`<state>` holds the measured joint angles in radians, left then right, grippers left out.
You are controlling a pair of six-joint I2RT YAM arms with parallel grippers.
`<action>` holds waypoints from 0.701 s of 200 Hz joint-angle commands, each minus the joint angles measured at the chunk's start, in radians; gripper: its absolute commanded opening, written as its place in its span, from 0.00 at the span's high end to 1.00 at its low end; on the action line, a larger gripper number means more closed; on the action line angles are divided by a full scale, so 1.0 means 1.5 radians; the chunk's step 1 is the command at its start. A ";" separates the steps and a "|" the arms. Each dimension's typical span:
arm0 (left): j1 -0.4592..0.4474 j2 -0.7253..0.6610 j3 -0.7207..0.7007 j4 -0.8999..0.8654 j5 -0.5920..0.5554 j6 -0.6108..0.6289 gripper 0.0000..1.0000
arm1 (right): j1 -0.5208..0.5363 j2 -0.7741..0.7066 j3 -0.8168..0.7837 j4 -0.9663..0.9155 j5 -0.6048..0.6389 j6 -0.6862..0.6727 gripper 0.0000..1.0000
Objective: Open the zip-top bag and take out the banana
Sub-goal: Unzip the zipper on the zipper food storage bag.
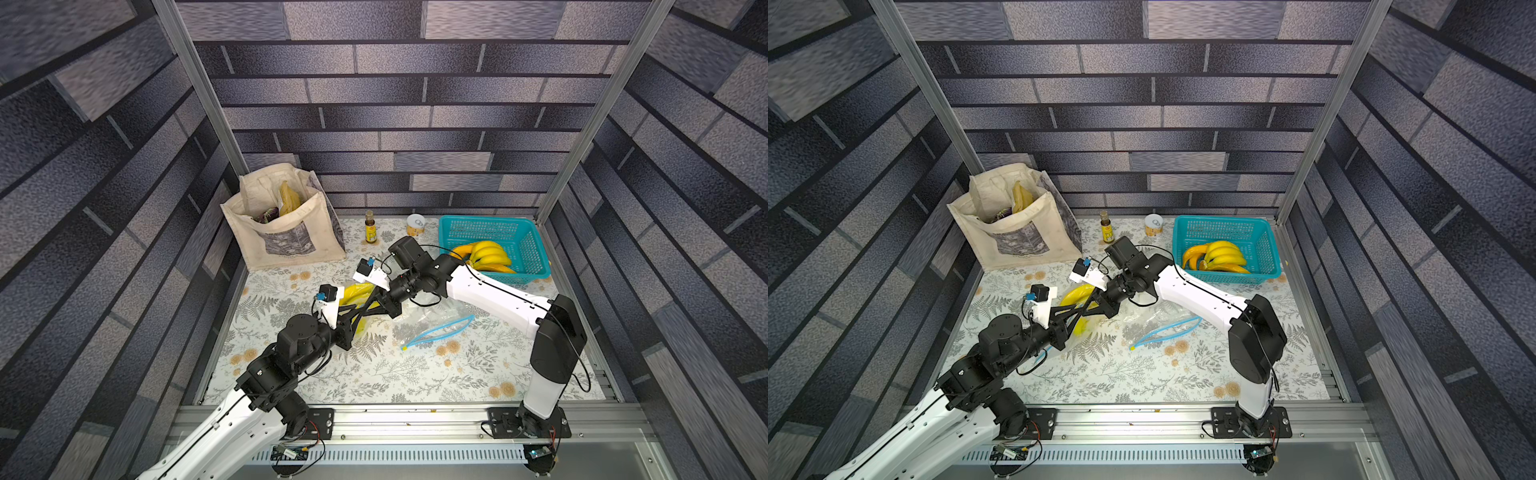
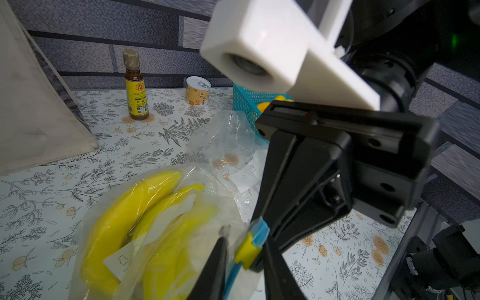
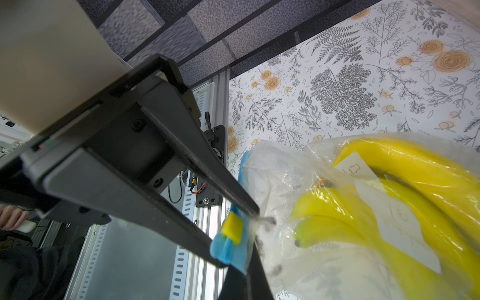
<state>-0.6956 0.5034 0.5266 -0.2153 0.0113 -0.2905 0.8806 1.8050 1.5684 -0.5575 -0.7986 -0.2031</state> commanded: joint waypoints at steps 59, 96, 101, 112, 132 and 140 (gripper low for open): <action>0.005 -0.009 0.028 -0.014 0.016 0.042 0.73 | -0.001 0.018 0.055 -0.087 -0.082 -0.051 1.00; 0.005 -0.002 0.044 -0.036 0.019 0.066 0.77 | -0.001 0.032 0.079 -0.133 -0.117 -0.077 1.00; 0.005 -0.002 0.046 -0.038 0.019 0.069 0.77 | -0.001 0.036 0.084 -0.142 -0.122 -0.082 1.00; 0.005 0.000 0.049 -0.041 0.020 0.076 0.78 | -0.002 0.044 0.096 -0.163 -0.133 -0.093 1.00; 0.005 -0.001 0.053 -0.045 0.021 0.087 0.81 | -0.001 0.059 0.111 -0.192 -0.144 -0.105 1.00; 0.005 0.001 0.053 -0.046 0.023 0.091 0.82 | -0.001 0.062 0.113 -0.197 -0.148 -0.106 1.00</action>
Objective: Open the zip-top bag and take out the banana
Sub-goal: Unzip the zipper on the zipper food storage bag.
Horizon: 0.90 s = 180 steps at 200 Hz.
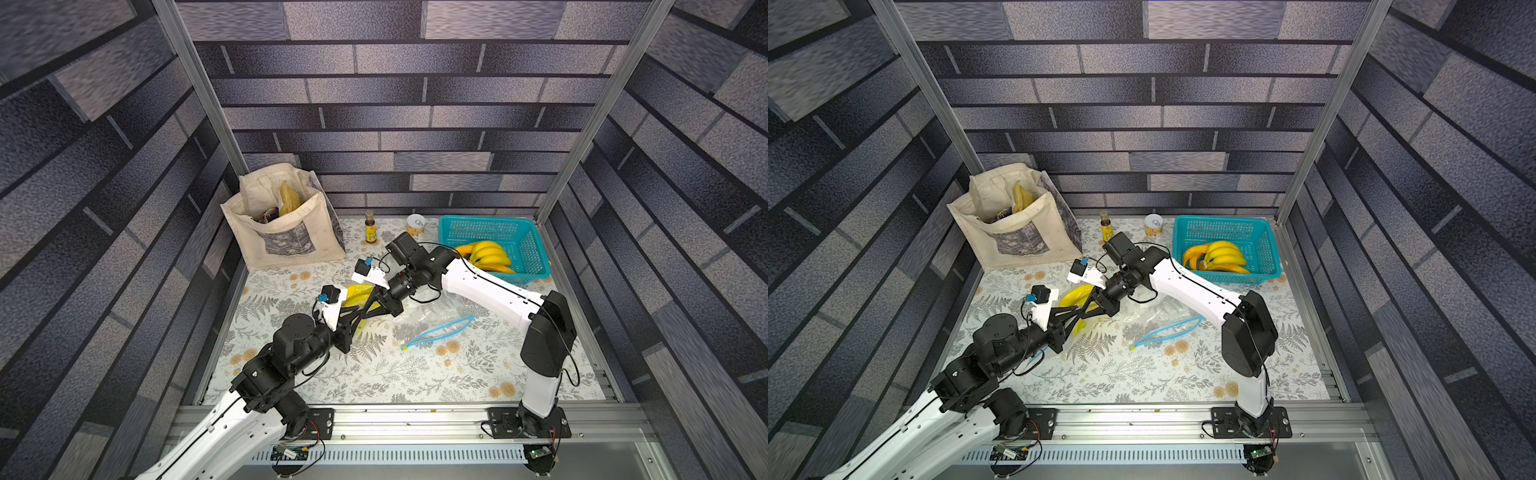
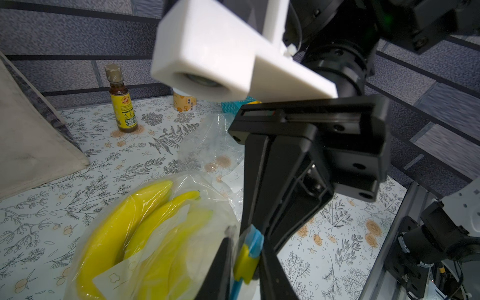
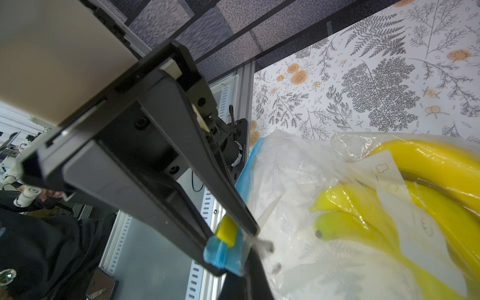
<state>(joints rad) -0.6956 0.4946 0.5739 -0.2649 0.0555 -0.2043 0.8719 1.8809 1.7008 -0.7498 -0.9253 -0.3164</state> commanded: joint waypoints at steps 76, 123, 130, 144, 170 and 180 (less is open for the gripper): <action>0.005 0.009 0.022 -0.025 -0.002 0.038 0.83 | -0.004 0.005 0.029 -0.059 -0.096 -0.013 1.00; 0.005 0.009 0.022 -0.028 -0.003 0.037 0.77 | -0.007 0.012 0.036 -0.066 -0.102 -0.006 1.00; 0.005 0.010 0.022 -0.029 -0.004 0.037 0.77 | -0.007 0.011 0.035 -0.066 -0.103 -0.007 1.00; 0.005 0.011 0.022 -0.029 -0.006 0.038 0.78 | -0.007 0.012 0.035 -0.068 -0.107 -0.009 1.00; 0.004 0.011 0.024 -0.031 -0.006 0.040 0.84 | -0.008 0.011 0.035 -0.074 -0.107 -0.013 1.00; 0.004 0.012 0.024 -0.031 -0.006 0.041 0.84 | -0.008 0.012 0.035 -0.076 -0.112 -0.014 1.00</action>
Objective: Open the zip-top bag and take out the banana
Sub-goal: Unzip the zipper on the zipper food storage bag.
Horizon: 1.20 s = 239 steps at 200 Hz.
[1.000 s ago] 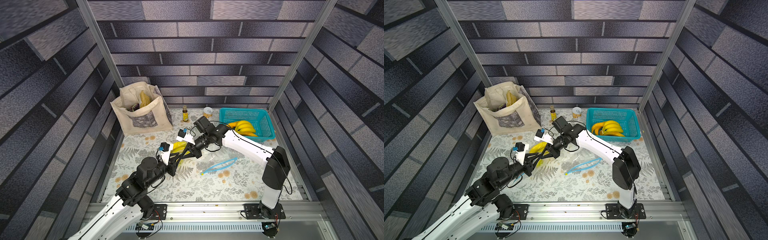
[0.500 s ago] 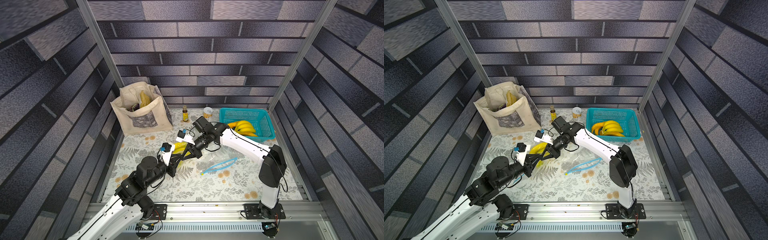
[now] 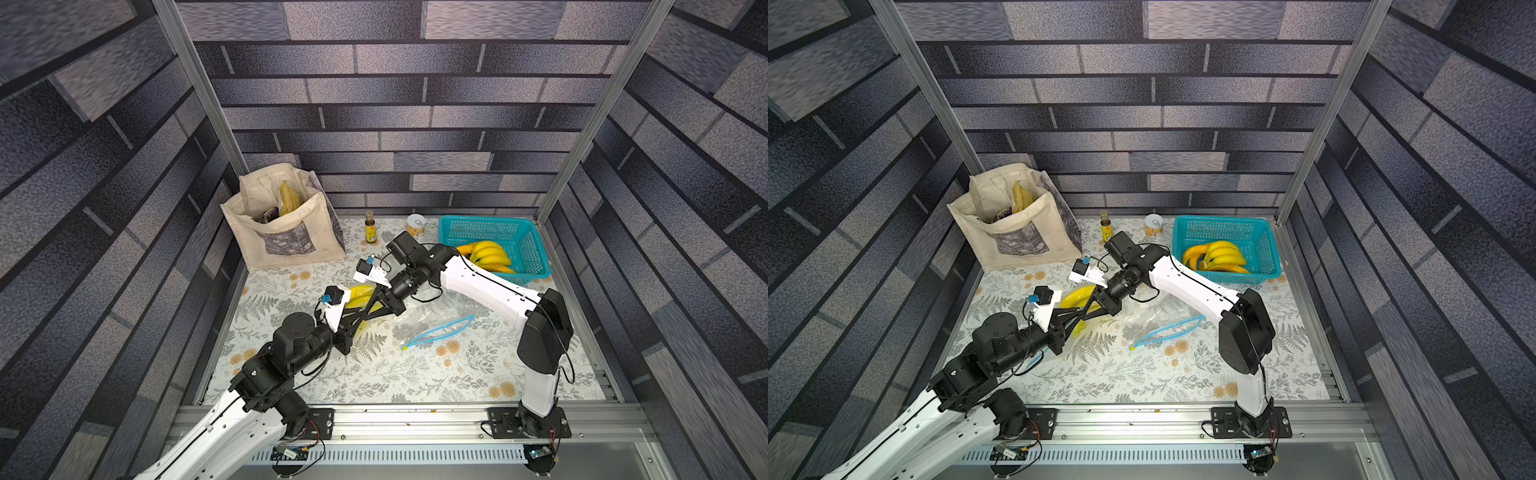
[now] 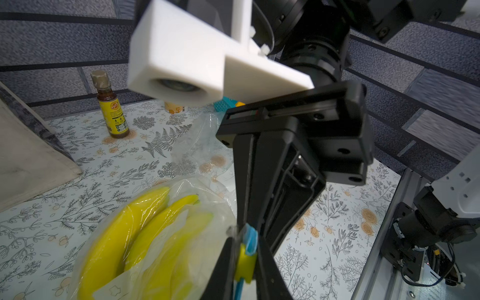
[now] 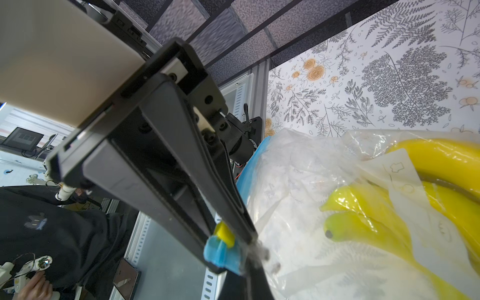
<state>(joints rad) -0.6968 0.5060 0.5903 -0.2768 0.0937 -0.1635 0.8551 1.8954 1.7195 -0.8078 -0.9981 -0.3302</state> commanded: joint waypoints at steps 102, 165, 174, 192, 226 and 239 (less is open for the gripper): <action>0.000 -0.004 0.009 -0.040 -0.066 0.010 0.86 | -0.011 -0.015 -0.003 -0.011 -0.103 0.016 1.00; -0.008 -0.009 0.008 -0.045 -0.087 0.008 1.00 | -0.016 -0.024 -0.024 0.009 -0.093 0.037 1.00; -0.008 -0.006 0.010 -0.048 -0.094 0.007 1.00 | -0.016 -0.025 -0.027 0.009 -0.092 0.037 1.00; -0.009 -0.006 0.013 -0.056 -0.103 0.007 1.00 | -0.017 -0.029 -0.034 0.009 -0.088 0.034 1.00; -0.011 -0.010 0.014 -0.063 -0.110 0.004 1.00 | -0.022 -0.036 -0.046 0.010 -0.075 0.036 1.00; -0.014 -0.013 0.014 -0.067 -0.114 0.000 1.00 | -0.028 -0.044 -0.057 0.027 -0.070 0.048 1.00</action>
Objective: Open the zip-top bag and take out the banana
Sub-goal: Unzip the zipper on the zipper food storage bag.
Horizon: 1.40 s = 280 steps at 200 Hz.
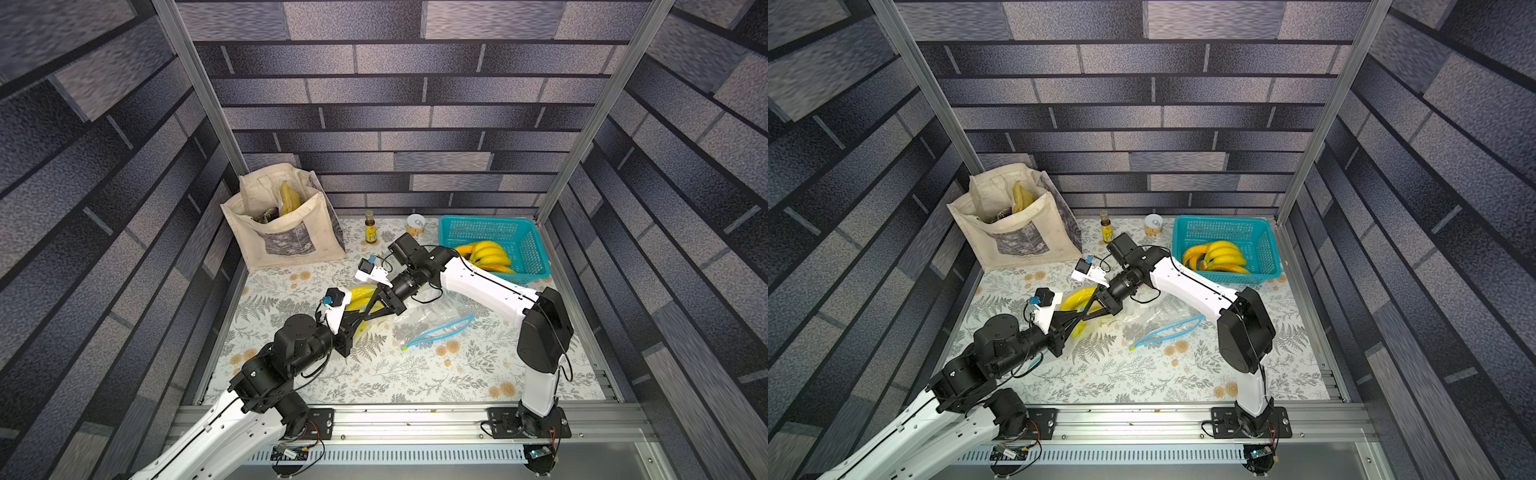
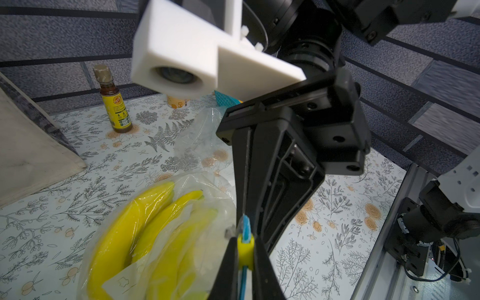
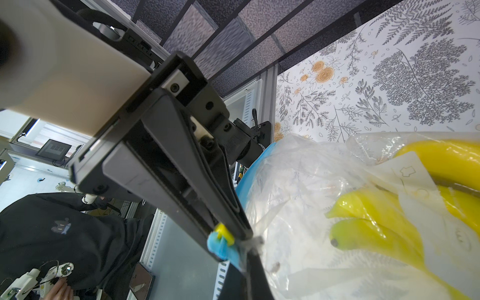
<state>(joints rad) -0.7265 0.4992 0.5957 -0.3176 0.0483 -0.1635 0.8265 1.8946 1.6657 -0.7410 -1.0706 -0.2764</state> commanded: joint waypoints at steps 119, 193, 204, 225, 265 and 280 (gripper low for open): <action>-0.043 -0.023 -0.002 -0.070 -0.136 -0.028 0.97 | -0.056 -0.088 -0.066 0.084 0.036 0.096 1.00; -0.142 -0.050 -0.042 -0.099 -0.225 -0.095 0.97 | -0.160 -0.133 -0.115 0.135 0.090 0.102 1.00; -0.160 -0.052 -0.048 -0.106 -0.239 -0.107 0.96 | -0.175 -0.134 -0.114 0.137 0.095 0.102 1.00; -0.187 -0.048 -0.057 -0.115 -0.261 -0.127 0.96 | -0.198 -0.134 -0.110 0.133 0.091 0.099 1.00; -0.239 -0.043 -0.065 -0.143 -0.305 -0.164 0.96 | -0.229 -0.150 -0.132 0.136 0.106 0.096 1.00; -0.257 -0.042 -0.065 -0.150 -0.316 -0.176 0.96 | -0.240 -0.154 -0.140 0.143 0.112 0.103 1.00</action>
<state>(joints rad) -1.0779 0.4393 0.5186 -0.4183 -0.3626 -0.3695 0.5335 1.7061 1.4719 -0.5781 -0.9802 -0.1276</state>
